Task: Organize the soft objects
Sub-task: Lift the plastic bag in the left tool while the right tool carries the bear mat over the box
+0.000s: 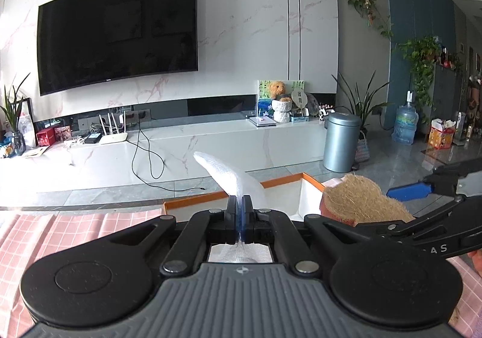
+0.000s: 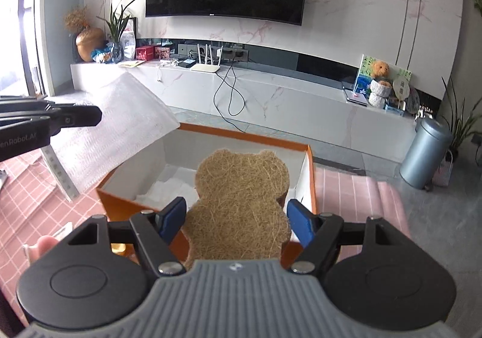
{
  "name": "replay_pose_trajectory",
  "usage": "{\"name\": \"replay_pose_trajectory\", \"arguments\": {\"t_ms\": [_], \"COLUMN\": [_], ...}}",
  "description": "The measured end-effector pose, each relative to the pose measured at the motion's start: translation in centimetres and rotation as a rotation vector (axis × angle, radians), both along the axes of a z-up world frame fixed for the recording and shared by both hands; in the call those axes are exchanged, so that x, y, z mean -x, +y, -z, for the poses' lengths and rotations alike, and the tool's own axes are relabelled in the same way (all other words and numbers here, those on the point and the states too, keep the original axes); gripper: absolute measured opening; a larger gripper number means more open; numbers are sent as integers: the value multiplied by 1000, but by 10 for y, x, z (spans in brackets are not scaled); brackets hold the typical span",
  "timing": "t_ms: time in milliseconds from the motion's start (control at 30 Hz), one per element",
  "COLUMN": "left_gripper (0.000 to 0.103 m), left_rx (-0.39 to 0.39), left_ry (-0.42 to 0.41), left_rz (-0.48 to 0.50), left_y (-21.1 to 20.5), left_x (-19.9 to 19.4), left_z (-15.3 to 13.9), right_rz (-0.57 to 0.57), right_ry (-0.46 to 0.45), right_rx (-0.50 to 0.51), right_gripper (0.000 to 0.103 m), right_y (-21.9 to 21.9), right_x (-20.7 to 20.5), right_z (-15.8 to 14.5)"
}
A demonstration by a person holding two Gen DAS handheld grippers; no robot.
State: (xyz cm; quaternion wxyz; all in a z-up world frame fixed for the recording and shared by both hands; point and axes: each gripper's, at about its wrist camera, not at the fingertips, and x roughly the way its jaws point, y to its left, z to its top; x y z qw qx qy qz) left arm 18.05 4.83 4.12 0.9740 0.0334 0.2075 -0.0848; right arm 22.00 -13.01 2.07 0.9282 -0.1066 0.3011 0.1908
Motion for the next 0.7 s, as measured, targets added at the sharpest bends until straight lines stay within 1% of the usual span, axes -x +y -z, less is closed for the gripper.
{"name": "replay_pose_trajectory", "arguments": {"t_ms": [100, 200, 400, 500, 633, 700], "left_gripper": [1, 1, 1, 1, 1, 1], "left_rx": [17, 8, 15, 0, -23, -41], "left_ry": [43, 75, 183, 230, 267, 280], "left_rz": [-7, -34, -55, -53, -49, -43], "left_y": [3, 4, 14, 17, 18, 17], "left_x": [-23, -47, -85, -94, -100, -102], "left_z": [5, 14, 39, 51, 64, 68], "right_rz": [-4, -9, -28, -30, -51, -56], "right_ry": [8, 20, 83, 113, 124, 139], "right_rx": [49, 101, 204, 264, 353, 375], "right_gripper": [72, 72, 72, 72, 72, 73], "right_y": [6, 15, 32, 40, 48, 48], "right_x": [-31, -63, -118, -135, -145, -149], "right_z": [5, 15, 49, 68, 89, 95]}}
